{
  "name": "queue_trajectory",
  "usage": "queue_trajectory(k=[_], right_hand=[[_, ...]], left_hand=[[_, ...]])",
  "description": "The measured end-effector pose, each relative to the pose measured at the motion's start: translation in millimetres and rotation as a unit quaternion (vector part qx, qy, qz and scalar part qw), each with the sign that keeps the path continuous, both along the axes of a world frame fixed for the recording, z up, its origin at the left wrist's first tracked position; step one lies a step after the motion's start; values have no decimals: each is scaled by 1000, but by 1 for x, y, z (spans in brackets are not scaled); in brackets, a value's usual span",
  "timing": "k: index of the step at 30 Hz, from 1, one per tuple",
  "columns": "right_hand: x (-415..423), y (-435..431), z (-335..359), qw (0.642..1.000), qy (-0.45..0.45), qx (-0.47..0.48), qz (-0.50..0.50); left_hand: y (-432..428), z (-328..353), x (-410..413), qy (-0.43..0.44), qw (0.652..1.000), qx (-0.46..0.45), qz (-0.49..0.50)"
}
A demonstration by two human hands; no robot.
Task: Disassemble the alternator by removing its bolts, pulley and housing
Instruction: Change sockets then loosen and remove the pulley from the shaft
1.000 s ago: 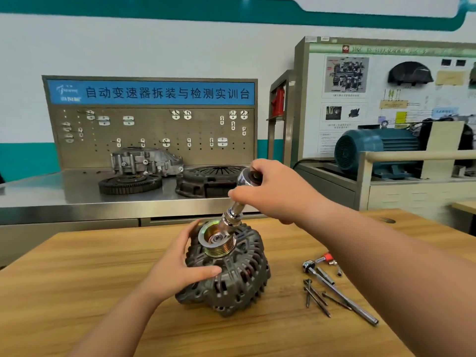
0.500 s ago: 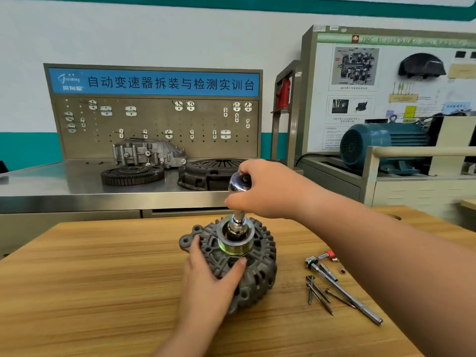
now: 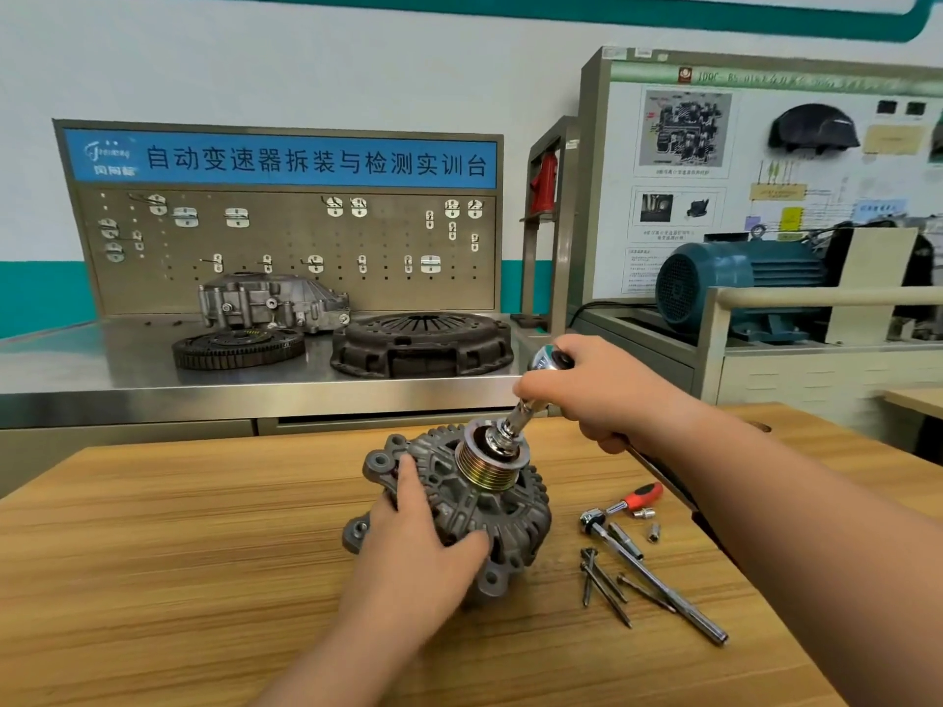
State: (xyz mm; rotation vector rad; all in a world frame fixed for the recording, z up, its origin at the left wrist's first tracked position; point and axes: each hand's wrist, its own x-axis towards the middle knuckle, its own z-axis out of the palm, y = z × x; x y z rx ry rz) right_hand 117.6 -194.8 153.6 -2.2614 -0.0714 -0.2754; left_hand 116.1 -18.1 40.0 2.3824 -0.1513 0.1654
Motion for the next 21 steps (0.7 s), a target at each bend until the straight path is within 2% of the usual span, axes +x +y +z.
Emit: queue_trajectory(k=[2,4,6,8,11,14,17,21], right_hand=[[5,-2,2,1000,9,-25,-1],[12,-1,7,998,23,-55,-3],[18,1,13,996,31,-88,-5],[22,1,17,992,41,-117,-9],[25,-1,19,987,51,-148,-20],[27,0,16,981,24,-182,-54],[34,3,7,971,-35,-211,-103],[39,1,-3,955,-149,-224,-122]], left_hand=[[19,24,3,-35,988,145,-37],[30,48,12,-115,968,218,-36],[28,62,24,-194,963,182,-51],[13,66,39,-200,967,107,-121],[-19,65,61,-159,964,84,-197],[-46,64,77,-104,966,59,-227],[-58,63,87,-42,963,-53,-261],[-59,62,92,14,945,-132,-299]])
